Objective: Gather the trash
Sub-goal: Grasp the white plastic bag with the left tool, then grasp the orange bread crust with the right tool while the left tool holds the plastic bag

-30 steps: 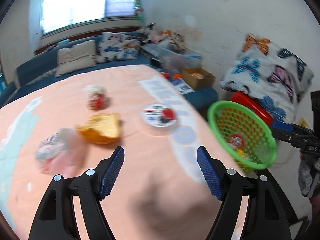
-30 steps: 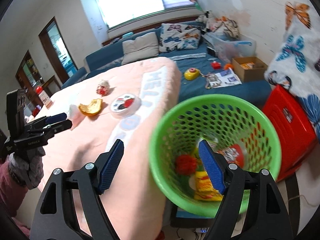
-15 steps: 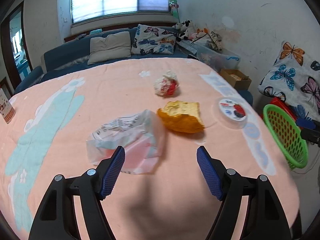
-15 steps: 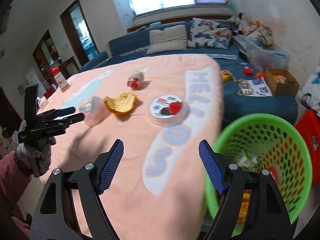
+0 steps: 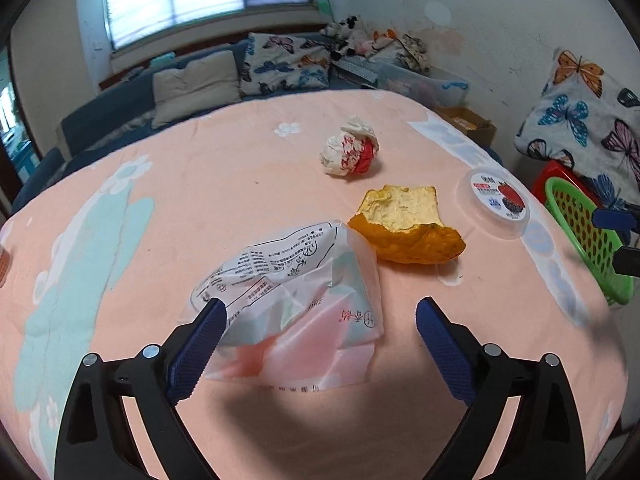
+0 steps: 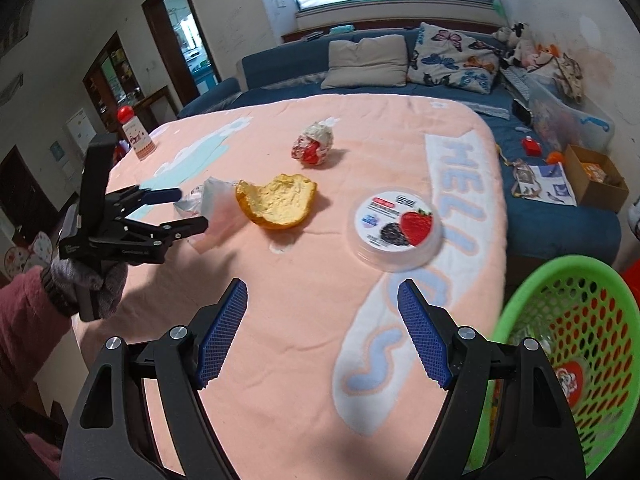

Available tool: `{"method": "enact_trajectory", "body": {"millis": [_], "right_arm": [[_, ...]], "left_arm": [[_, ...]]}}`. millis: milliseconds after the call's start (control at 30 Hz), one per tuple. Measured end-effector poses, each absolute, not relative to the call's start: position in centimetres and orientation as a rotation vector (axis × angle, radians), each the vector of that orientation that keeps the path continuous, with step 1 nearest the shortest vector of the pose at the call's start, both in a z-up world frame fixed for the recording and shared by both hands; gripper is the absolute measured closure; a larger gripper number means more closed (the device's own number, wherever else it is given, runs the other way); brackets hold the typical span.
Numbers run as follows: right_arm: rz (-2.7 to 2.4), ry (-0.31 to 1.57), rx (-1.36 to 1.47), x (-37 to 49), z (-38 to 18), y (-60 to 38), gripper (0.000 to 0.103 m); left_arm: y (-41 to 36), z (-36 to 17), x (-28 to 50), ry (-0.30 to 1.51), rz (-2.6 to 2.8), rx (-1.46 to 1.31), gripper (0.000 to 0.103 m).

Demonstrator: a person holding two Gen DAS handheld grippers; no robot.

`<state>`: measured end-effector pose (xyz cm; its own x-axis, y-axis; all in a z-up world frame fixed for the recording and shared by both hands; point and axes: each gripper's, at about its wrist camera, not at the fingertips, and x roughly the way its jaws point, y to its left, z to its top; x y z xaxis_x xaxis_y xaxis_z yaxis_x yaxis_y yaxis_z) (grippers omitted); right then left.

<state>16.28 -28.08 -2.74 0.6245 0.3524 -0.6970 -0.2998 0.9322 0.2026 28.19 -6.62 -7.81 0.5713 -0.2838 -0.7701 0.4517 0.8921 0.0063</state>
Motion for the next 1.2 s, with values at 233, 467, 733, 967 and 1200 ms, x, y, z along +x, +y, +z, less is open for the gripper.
{"method": "enact_trajectory", "body": {"millis": [233,467,733,967,1200], "right_arm": [[0.414,0.835,0.035,17.8,-3.3,-26.0,0.025],[0.439,0.859,0.015,19.5,-4.4,-24.2,0.025],[0.463,0.862,0.006,20.4,-4.7,-22.9,0.025],[0.474,0.855,0.001,20.8,-4.6,-22.1,0.025],[0.486,0.846,-0.004,21.2,-4.4,-21.5,0.025]], "left_arm": [[-6.4,-8.7,29.1,0.854,-0.443,0.262,0.010],[-6.6,-9.3,28.7,0.833,-0.495,0.308,0.036],[-5.9,-8.9,28.0,0.802,-0.514,0.292,0.063],[-5.4,-8.6,27.6,0.800,-0.518,0.280,0.075],[-5.2,-8.4,27.1,0.823,-0.532,0.288,0.067]]}}
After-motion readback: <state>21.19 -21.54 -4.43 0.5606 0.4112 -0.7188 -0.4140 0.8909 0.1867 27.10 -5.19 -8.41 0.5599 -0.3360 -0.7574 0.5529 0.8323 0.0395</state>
